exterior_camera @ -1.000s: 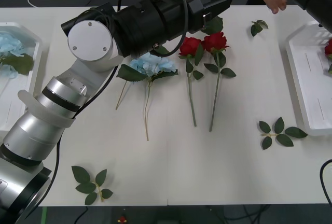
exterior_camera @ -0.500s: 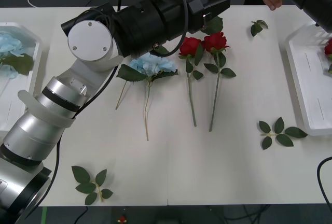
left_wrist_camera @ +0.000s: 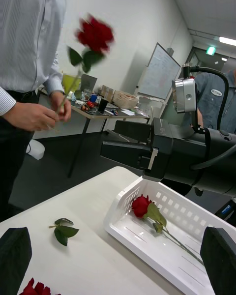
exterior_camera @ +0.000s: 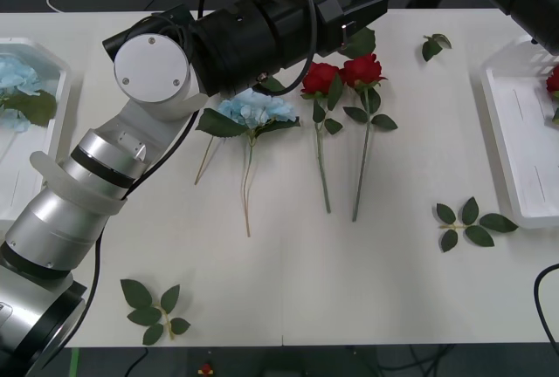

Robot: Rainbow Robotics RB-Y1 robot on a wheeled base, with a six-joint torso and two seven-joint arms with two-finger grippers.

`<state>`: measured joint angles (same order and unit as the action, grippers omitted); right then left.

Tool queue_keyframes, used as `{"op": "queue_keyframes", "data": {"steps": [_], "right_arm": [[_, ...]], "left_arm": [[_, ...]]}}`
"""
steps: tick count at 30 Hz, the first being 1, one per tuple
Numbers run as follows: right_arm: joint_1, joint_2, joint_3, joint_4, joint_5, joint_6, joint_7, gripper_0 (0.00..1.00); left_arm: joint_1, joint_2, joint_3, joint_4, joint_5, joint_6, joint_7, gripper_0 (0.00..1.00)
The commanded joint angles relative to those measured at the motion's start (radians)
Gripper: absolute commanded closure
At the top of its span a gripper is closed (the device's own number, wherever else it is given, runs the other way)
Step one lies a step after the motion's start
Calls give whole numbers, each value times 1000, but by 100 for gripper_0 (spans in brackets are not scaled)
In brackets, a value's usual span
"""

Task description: Place the red flowers into the right box and the blue flowers into the left box. If a person shows an open palm, hand one flower to the person first, then continue sorting.

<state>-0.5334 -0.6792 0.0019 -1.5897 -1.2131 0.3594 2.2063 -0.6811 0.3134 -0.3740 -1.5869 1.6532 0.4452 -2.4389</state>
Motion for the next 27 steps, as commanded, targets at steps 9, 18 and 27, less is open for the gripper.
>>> {"op": "queue_keyframes", "data": {"steps": [9, 18, 27], "right_arm": [[46, -52, 6, -75, -131, 15, -22, 0], [262, -186, -102, -222, -296, 194, -45, 0], [379, -264, -129, -260, -332, 375, -238, 0]], "left_arm": [[3, 42, -34, -24, 16, -5, -35, 0], [-37, 141, 87, -31, -61, 207, 97, 0], [-129, 164, 345, -31, -351, 670, 411, 0]]}}
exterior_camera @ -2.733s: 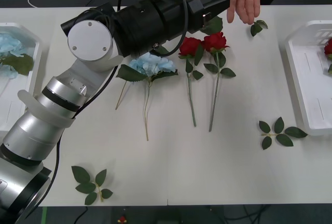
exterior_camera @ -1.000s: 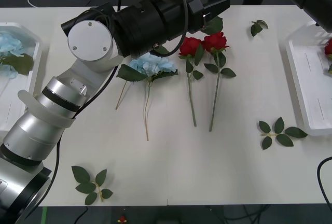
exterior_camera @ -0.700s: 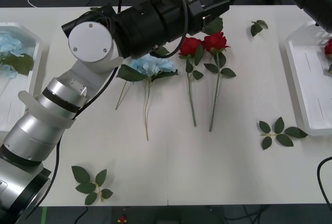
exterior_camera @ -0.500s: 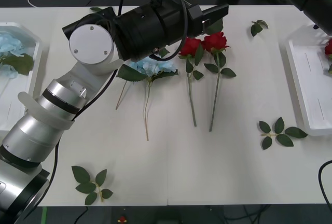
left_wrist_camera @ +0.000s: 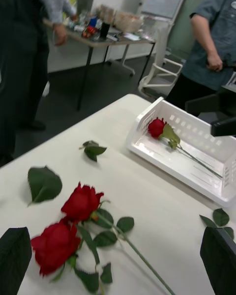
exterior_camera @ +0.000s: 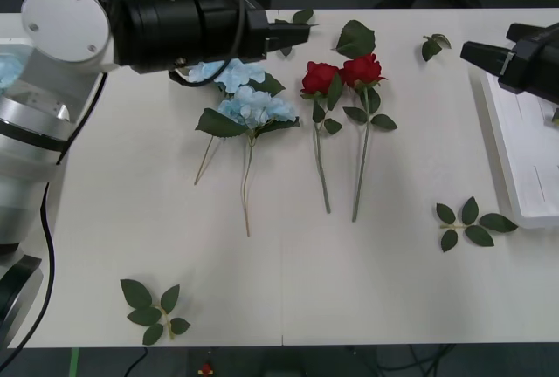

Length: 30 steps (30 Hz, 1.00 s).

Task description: Place the red flowers into the right box and the blue flowers into the left box. If a person shows an open palm, hand one flower to the person first, then continue sorting.

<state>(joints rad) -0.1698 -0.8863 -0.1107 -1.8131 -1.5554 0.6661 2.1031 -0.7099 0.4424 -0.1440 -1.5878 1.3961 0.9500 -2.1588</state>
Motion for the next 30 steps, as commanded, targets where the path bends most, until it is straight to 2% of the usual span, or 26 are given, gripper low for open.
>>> {"op": "queue_keyframes", "data": {"steps": [1, 4, 9, 16, 22, 27, 30], "right_arm": [[15, -56, -17, -37, 29, 93, -179, 0], [1, -56, 3, -40, 104, 158, -333, 0], [-77, -51, 103, -40, 281, 231, -583, 0], [-221, -10, 309, -20, 541, 248, -917, 0], [-375, 72, 431, 57, 713, 357, -1081, 0], [-513, 172, 545, 138, 966, 492, -1213, 0], [-591, 239, 605, 241, 1063, 530, -1267, 0]], "left_arm": [[-109, 35, 139, -31, -120, 217, 160, 0], [-140, 35, 208, -31, -198, 378, 244, 0], [-180, 35, 282, -34, -325, 638, 399, 0], [-237, 45, 250, -31, -612, 931, 625, 0], [-240, 45, 136, -29, -805, 970, 724, 0], [-211, 45, -3, -23, -925, 970, 775, 0], [-177, 45, -65, -3, -950, 891, 778, 0]]}}
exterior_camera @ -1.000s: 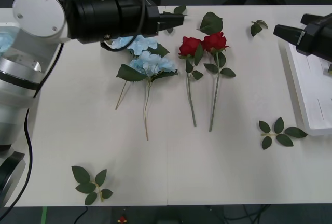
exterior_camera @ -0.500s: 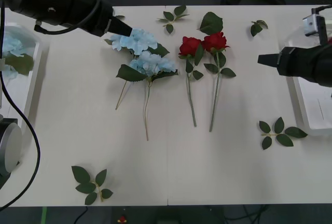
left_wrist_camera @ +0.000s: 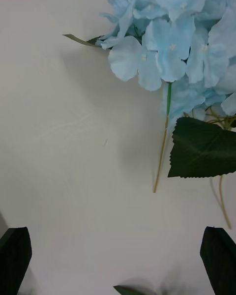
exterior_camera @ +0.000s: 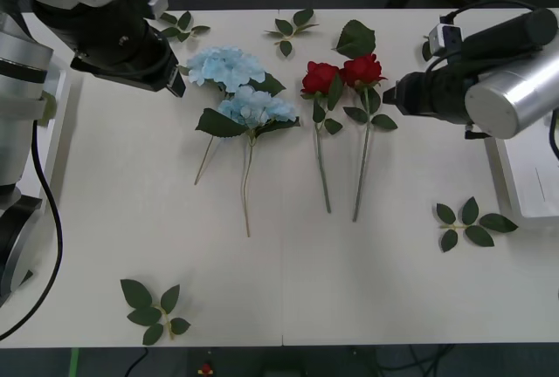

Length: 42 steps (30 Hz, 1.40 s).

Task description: Place the red flowers into the right box and the blue flowers into the left box. If a person shows an open palm, hand one flower to the person first, then continue sorting.

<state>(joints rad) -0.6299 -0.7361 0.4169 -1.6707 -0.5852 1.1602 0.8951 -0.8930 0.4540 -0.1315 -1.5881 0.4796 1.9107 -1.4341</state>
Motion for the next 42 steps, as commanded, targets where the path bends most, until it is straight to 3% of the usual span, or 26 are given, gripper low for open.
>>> {"op": "queue_keyframes", "data": {"steps": [1, 8, 16, 22, 34, 35, 36, 37, 42], "right_arm": [[-142, 98, 83, 118, 105, 36, -62, 0], [-258, 248, 123, 391, 237, 3, -51, 0], [-284, 310, 138, 513, 288, -48, -33, 0], [-286, 317, 178, 552, 298, -85, -33, 0], [-320, 379, 194, 720, 329, -211, -28, 0], [-320, 377, 192, 720, 329, -211, -27, 52], [-320, 379, 192, 718, 329, -209, -27, 83], [-320, 379, 192, 718, 329, -211, -27, 100], [-320, 379, 192, 718, 329, -212, -25, 100]], "left_arm": [[13, 34, -85, 5, -33, -84, 53, 0], [59, 34, -172, 134, -61, -317, 44, 0], [75, 20, -232, 287, -119, -544, 38, 0], [75, -3, -244, 366, -150, -624, 32, 0], [77, -5, -350, 370, -101, -662, 49, 0], [77, -6, -352, 372, -93, -674, 46, 0], [77, -5, -352, 372, -91, -679, 46, 0], [77, -6, -353, 372, -90, -687, 44, 0], [80, -5, -384, 372, -88, -691, 52, 0]]}}
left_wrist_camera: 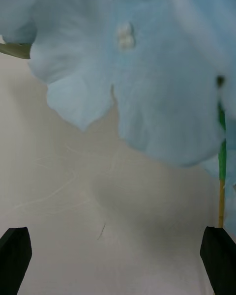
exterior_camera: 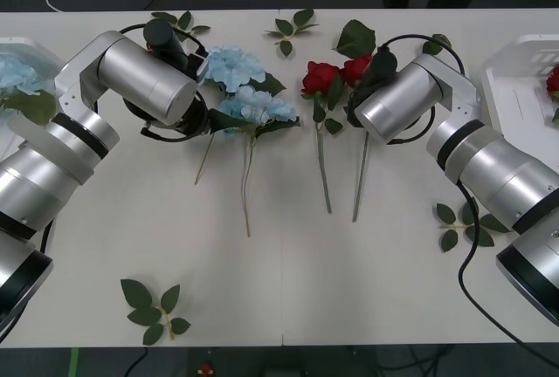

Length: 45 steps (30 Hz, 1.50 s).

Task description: Place the red flowers into the right box and the blue flowers into the left box. If a person shows an open palm, hand one flower to the person first, then continue sorting.

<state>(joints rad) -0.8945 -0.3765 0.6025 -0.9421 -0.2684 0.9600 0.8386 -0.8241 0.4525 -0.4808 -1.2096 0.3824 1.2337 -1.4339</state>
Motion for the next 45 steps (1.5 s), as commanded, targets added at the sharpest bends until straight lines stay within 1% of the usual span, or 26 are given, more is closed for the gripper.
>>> {"op": "queue_keyframes", "data": {"steps": [1, 8, 14, 18, 19, 21, 22, 23, 25, 33, 35, 37, 40, 45], "right_arm": [[-55, 19, 7, -10, 12, -12, 31, 100], [-55, 19, 8, -10, 5, -30, 37, 100], [-53, 16, 8, -10, 3, -47, 43, 100], [-53, -1, 8, -33, 3, -53, 46, 100], [-52, -10, 8, -52, -3, -53, 48, 100], [-47, -36, 7, -89, -35, -53, 53, 100], [-44, -44, 7, -103, -46, -53, 54, 100], [-35, -68, 5, -139, -64, -52, 57, 100], [-18, -97, -1, -188, -84, -53, 60, 100], [108, -251, -98, -472, -106, -52, 92, 100], [147, -295, -144, -538, -107, -52, 157, 100], [174, -324, -187, -570, -114, -35, 204, 100], [213, -387, -294, -616, -141, 59, 313, 100], [230, -467, -405, -609, -147, 215, 425, 100]], "left_arm": [[11, -3, -35, -7, 10, -14, 53, 0], [13, -3, -108, 10, 27, -23, 63, 0], [11, -9, -159, 71, 36, -120, 59, 0], [11, -15, -159, 97, 26, -155, 50, 0], [11, -18, -159, 97, 19, -155, 49, 12], [13, -20, -159, 97, 18, -155, 46, 62], [13, -23, -159, 97, 18, -155, 46, 79], [13, -28, -159, 97, 15, -155, 46, 100], [13, -34, -159, 97, 10, -155, 46, 100], [13, -49, -159, 97, -11, -180, 50, 100], [13, -49, -159, 97, -11, -189, 52, 100], [13, -49, -159, 97, -11, -198, 52, 100], [13, -43, -156, 97, -17, -204, 55, 100], [13, -24, -139, 93, -31, -212, 58, 100]]}}
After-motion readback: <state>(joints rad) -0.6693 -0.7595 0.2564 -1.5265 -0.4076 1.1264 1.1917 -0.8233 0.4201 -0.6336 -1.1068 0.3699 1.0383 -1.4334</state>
